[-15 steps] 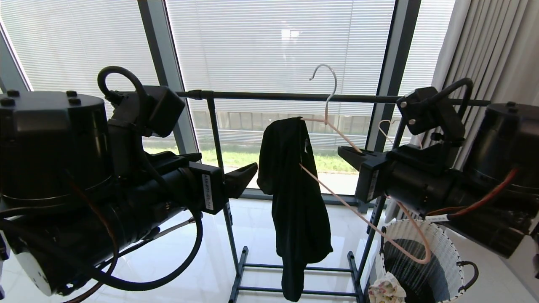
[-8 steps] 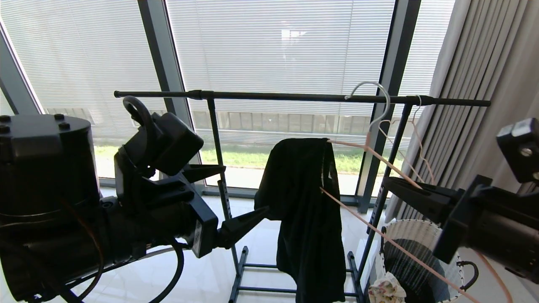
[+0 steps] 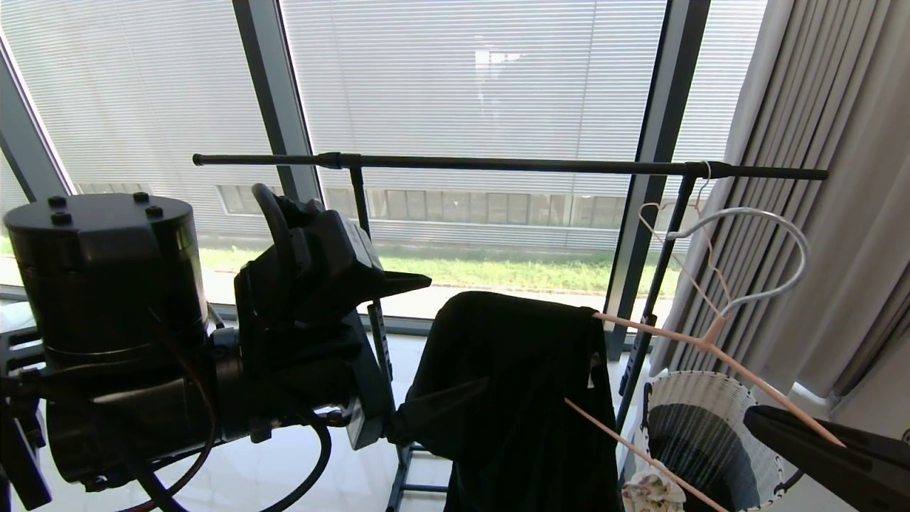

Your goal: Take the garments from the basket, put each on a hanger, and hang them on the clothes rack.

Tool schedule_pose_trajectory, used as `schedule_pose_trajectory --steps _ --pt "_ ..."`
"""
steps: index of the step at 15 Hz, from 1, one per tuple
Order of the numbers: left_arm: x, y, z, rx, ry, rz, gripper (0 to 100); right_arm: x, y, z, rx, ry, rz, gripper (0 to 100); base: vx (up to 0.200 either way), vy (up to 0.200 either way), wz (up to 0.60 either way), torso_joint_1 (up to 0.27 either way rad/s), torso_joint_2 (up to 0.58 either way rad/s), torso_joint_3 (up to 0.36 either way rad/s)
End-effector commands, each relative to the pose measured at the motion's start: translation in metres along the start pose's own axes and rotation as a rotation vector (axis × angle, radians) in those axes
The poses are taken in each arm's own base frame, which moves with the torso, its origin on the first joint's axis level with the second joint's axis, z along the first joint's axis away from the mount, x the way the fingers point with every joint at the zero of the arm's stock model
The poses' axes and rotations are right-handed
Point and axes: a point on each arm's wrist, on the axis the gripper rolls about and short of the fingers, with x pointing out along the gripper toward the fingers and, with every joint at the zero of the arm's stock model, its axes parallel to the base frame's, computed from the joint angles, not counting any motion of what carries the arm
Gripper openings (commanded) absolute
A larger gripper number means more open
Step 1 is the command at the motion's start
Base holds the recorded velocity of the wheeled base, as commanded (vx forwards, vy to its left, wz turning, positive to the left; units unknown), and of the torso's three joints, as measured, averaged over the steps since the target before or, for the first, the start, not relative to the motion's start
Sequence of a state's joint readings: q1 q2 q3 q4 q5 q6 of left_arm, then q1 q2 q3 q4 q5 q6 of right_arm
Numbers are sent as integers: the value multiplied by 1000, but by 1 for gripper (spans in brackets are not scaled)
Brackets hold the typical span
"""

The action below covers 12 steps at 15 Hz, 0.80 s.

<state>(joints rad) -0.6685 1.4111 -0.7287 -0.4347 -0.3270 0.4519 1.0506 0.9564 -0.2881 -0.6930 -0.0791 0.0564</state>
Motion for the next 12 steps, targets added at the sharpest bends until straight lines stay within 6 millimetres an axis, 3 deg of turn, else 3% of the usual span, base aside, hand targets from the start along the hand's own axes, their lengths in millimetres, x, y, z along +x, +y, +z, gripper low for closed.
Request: schedule_pose_trajectory --steps 1,5,12 --pt "3 -2 -5 28 7 -35 100 -12 4 -4 0 -13 57 0 0 0 0 0 0 0" --pt "8 -6 -11 83 -5 -121 100 -16 14 -12 -18 16 172 0 0 0 0 0 0 0" --pt "9 -21 -22 78 1 -221 100 -18 17 -18 -32 34 225 0 0 0 0 0 0 0"
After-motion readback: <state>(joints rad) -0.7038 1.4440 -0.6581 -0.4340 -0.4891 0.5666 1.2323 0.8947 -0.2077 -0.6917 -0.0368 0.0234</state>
